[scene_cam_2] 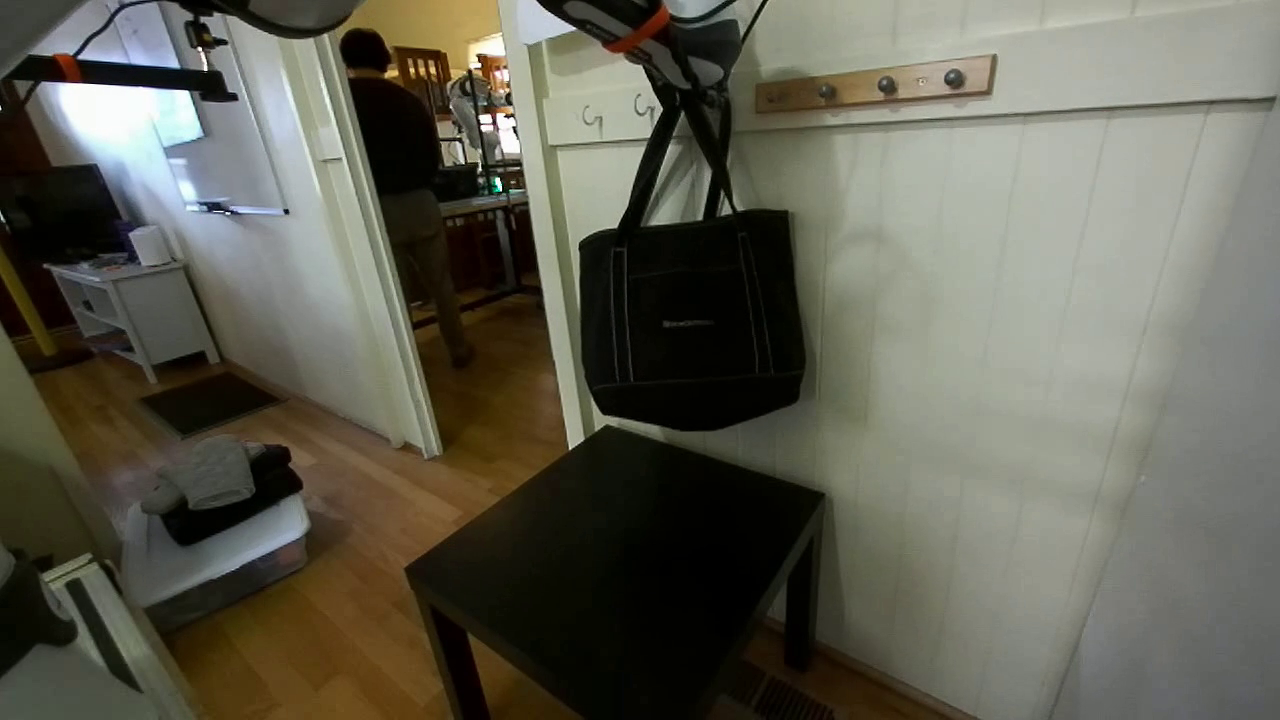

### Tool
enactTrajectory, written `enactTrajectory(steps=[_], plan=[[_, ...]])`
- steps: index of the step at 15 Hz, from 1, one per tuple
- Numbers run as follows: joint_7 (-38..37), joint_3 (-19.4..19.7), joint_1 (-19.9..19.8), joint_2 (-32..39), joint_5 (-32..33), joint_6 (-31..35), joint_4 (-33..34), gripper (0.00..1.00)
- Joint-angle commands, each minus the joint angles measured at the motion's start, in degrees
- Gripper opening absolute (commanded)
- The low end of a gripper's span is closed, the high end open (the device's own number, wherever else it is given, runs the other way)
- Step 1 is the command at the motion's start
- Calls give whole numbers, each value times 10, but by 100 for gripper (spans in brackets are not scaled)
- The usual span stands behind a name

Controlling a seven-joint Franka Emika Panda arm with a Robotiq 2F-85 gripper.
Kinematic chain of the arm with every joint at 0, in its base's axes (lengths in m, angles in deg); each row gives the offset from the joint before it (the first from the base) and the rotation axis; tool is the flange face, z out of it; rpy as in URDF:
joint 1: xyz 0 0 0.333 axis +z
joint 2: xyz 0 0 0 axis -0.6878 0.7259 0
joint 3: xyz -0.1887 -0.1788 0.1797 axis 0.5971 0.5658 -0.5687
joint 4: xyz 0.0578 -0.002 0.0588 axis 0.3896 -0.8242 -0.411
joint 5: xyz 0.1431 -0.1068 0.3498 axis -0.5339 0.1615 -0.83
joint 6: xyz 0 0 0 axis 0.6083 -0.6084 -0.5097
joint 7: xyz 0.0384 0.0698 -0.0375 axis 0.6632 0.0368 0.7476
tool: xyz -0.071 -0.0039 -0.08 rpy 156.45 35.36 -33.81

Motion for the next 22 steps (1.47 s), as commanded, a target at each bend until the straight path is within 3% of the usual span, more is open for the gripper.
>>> enactTrajectory(steps=[1, 7, 12, 19, 22], plan=[[-72, 39, 29, -48, 62, 15, -49, 100], [-201, 117, 79, -70, 156, 54, -71, 100], [-306, 185, 114, -56, 217, 105, -45, 100], [-392, 247, 147, -42, 252, 142, -24, 100], [-427, 273, 158, -39, 253, 123, -17, 100]])
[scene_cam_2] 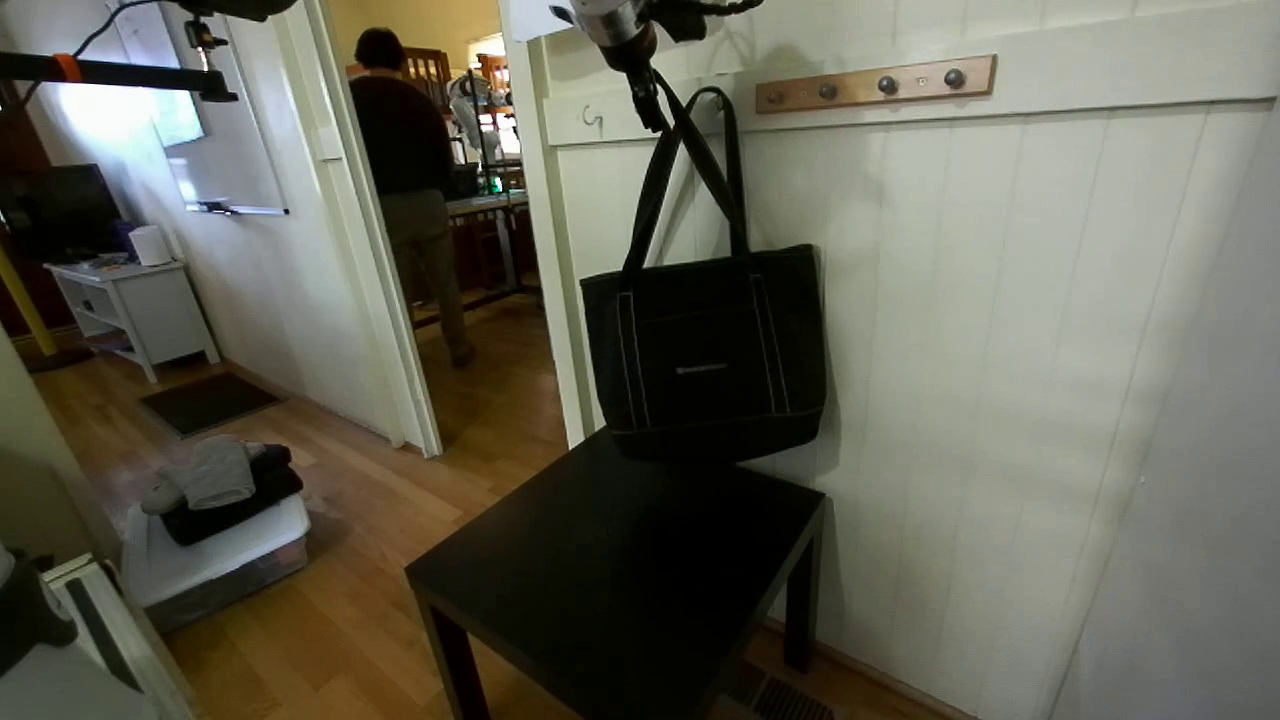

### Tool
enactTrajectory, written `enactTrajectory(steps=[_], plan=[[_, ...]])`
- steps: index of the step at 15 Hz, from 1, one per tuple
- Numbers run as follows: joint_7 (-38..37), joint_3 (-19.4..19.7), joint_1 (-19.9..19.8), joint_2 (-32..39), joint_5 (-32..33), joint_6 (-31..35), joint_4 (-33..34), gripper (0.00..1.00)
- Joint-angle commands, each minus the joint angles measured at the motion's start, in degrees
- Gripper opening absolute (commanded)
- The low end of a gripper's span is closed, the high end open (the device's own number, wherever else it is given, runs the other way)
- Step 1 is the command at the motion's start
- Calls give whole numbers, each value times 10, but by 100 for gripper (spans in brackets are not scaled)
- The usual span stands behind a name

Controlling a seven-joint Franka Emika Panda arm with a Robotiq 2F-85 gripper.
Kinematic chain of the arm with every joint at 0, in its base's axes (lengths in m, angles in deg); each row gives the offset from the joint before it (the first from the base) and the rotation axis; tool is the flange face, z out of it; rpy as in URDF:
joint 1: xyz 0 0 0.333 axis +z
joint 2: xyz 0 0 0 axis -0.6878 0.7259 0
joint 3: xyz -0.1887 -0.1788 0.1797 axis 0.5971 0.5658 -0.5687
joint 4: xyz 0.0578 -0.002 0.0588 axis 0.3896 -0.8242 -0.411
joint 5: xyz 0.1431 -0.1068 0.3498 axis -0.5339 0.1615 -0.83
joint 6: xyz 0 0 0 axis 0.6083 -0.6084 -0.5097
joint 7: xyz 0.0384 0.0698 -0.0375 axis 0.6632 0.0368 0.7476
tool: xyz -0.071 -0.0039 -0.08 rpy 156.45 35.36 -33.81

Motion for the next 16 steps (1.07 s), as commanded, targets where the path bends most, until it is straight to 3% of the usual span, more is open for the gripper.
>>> enactTrajectory(steps=[1, 16], plan=[[-68, 43, 17, 11, 20, 0, 35, 100], [-323, 213, 77, 83, 11, -54, 106, 100]])
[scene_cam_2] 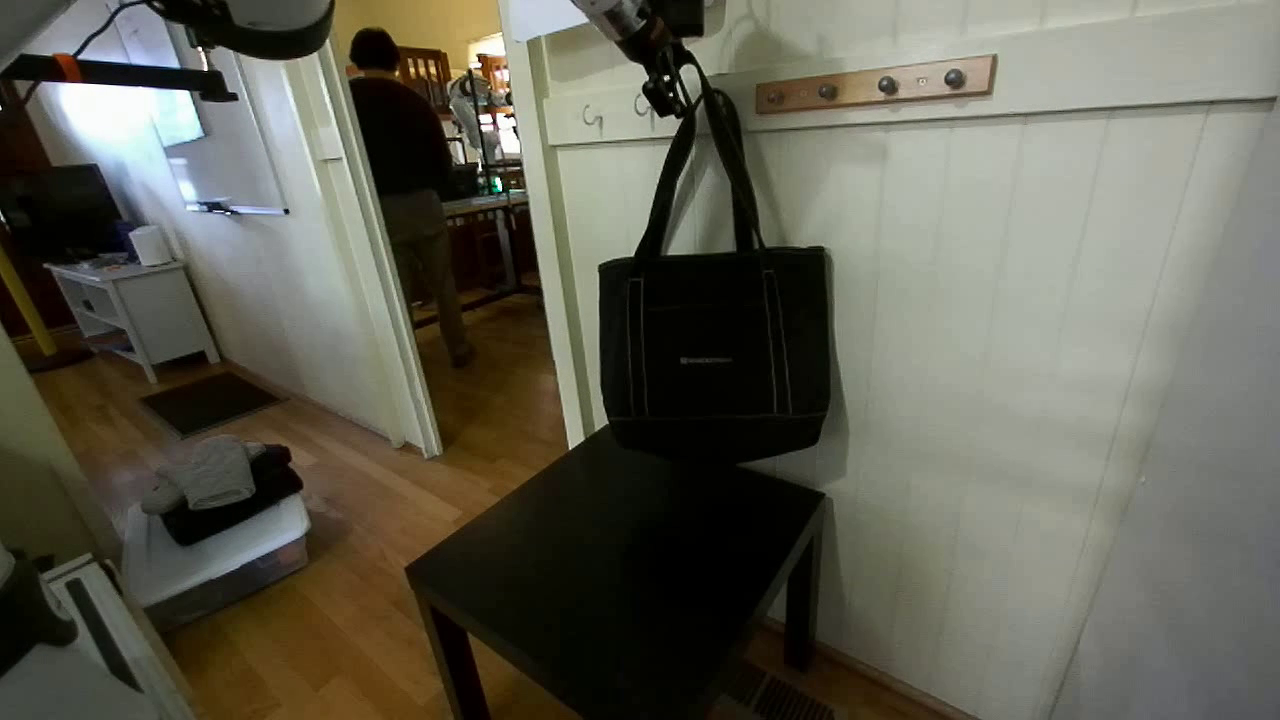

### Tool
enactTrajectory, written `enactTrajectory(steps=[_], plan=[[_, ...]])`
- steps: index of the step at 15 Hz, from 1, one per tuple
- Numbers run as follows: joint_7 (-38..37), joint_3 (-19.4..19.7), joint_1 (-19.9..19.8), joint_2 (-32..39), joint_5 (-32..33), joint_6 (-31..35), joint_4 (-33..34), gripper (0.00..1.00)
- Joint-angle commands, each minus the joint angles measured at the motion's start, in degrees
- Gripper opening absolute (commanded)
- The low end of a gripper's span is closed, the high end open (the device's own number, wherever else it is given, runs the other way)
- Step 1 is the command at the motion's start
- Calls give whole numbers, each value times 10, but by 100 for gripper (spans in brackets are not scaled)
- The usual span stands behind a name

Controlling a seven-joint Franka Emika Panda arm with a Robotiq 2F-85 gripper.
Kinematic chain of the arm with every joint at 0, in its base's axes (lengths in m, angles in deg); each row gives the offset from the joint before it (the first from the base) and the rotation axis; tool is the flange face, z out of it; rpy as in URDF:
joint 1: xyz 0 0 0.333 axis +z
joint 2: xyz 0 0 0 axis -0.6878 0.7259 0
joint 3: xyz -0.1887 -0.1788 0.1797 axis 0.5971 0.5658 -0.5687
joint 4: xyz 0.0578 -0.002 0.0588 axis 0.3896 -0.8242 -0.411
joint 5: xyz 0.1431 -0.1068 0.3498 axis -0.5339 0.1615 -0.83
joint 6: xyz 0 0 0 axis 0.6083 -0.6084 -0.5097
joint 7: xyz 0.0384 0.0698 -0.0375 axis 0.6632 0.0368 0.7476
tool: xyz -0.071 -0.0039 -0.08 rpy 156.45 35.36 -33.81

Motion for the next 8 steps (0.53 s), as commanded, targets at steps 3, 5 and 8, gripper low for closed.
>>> enactTrajectory(steps=[3, 5, 8], plan=[[-81, 55, 3, 31, 4, -9, 59, 100], [-82, 65, -2, 39, 4, -10, 73, 100], [-86, 79, -9, 49, 1, -16, 88, 100]])
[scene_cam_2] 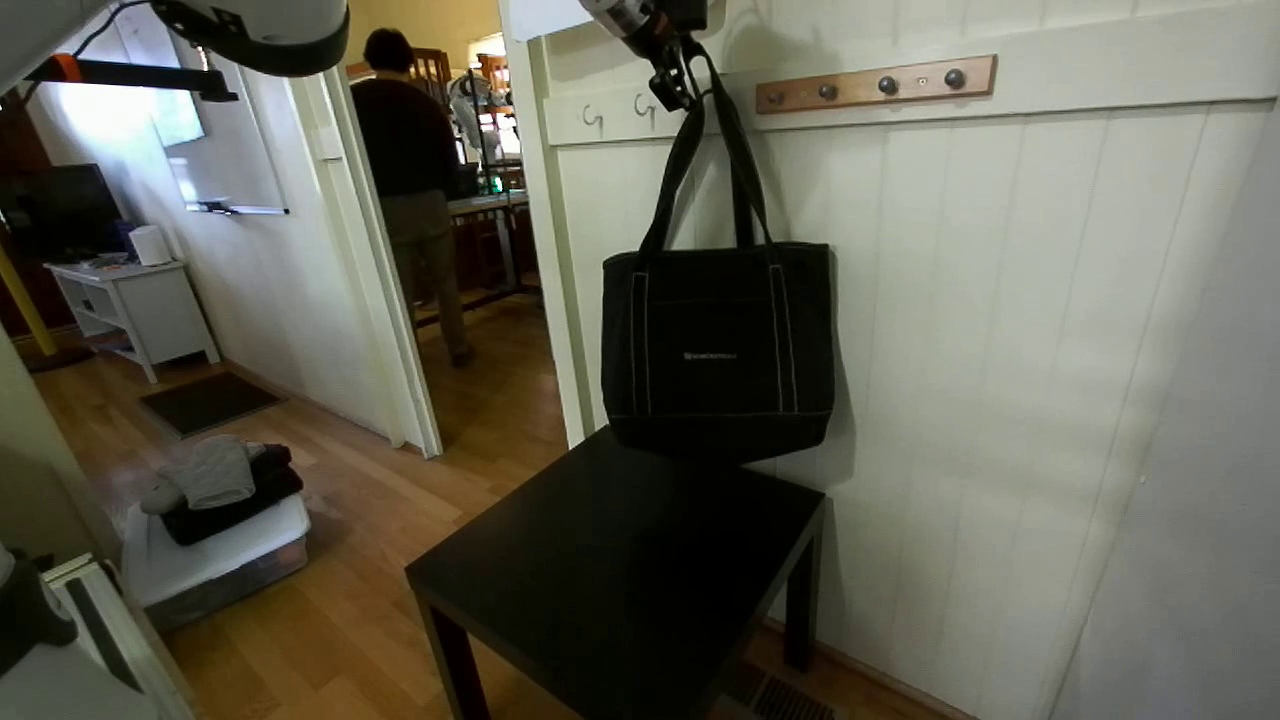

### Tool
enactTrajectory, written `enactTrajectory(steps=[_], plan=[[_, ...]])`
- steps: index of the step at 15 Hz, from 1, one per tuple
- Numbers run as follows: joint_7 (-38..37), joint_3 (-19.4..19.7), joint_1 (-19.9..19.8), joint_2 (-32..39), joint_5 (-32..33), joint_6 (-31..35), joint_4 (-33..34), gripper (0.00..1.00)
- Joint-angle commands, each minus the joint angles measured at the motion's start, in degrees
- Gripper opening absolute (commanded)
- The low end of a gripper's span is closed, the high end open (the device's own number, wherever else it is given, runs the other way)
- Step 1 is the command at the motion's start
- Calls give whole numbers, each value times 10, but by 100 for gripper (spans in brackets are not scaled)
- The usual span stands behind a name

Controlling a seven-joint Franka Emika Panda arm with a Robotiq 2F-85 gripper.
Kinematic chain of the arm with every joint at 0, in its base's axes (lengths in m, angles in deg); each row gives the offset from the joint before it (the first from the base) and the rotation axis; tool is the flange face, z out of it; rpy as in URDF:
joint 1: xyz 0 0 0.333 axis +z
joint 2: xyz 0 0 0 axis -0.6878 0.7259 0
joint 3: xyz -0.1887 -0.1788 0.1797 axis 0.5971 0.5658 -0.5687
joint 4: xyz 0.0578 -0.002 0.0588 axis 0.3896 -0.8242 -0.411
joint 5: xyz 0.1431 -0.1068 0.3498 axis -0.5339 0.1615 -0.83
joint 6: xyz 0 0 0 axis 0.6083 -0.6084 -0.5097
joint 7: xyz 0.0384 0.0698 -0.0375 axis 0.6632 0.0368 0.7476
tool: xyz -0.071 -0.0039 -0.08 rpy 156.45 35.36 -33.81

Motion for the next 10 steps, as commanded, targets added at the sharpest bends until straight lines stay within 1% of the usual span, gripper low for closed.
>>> enactTrajectory(steps=[1, 5, 10], plan=[[-31, 31, -12, 24, 2, -16, 51, 100], [-47, 59, -11, 40, 4, -23, 60, 100], [-38, 57, -20, 58, -12, -46, 85, 100]])
